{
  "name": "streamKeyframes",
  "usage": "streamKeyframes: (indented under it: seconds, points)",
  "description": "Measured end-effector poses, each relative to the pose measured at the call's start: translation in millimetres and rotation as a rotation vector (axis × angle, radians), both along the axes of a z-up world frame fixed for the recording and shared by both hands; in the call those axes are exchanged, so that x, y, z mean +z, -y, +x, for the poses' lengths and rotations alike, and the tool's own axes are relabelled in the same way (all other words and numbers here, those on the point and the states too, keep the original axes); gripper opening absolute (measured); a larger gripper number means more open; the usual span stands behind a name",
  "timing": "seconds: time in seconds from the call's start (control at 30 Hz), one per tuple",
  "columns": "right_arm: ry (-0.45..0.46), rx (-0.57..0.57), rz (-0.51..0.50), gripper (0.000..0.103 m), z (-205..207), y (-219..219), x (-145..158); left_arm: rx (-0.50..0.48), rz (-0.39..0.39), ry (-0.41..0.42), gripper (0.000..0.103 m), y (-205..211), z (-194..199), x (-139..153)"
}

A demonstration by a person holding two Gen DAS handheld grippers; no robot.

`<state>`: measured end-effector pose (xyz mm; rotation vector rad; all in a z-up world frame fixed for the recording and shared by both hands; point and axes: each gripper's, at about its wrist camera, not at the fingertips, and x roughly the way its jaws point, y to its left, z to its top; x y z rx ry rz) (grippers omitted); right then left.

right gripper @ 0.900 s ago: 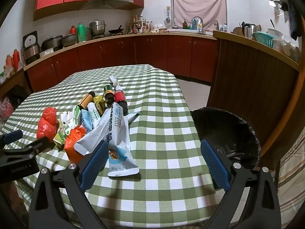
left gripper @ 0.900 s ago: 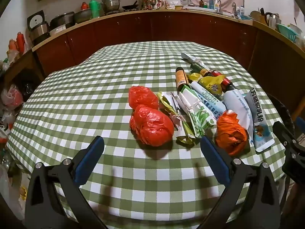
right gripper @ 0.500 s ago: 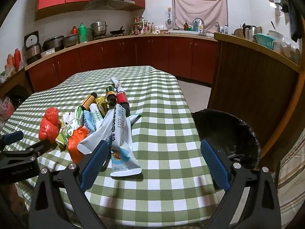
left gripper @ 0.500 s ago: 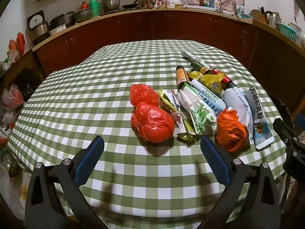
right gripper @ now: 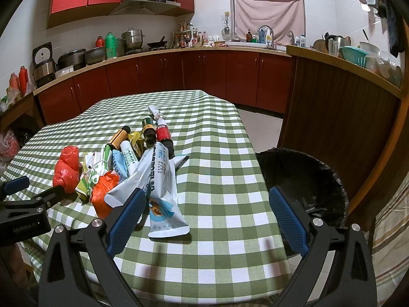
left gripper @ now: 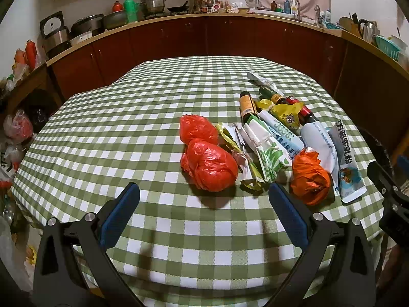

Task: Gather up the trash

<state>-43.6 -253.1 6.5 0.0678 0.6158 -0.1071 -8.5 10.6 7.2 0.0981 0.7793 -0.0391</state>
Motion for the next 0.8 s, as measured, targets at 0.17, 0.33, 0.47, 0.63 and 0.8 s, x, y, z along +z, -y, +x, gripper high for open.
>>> streamKeyframes:
  seconds: [0.17,0.33,0.47,0.63,0.8]
  points:
    - [0.002,0.000,-0.001,0.094,-0.1,-0.2,0.6,0.000,0.000,0.000,0.098,0.0,0.2,0.3]
    - [0.002,0.000,0.000,0.094,0.0,0.1,-0.3,0.001,-0.001,-0.001,0.098,-0.3,-0.1,0.5]
    - [0.000,-0.002,0.002,0.094,-0.2,4.4,2.5,0.003,-0.002,-0.003,0.098,-0.7,0.0,0.7]
    - [0.001,-0.001,0.002,0.094,-0.2,3.8,1.6,0.004,-0.002,-0.004,0.098,-1.1,0.1,0.3]
    - [0.001,-0.001,0.001,0.094,-0.5,3.7,2.3,0.004,-0.001,-0.005,0.098,-1.2,0.1,0.4]
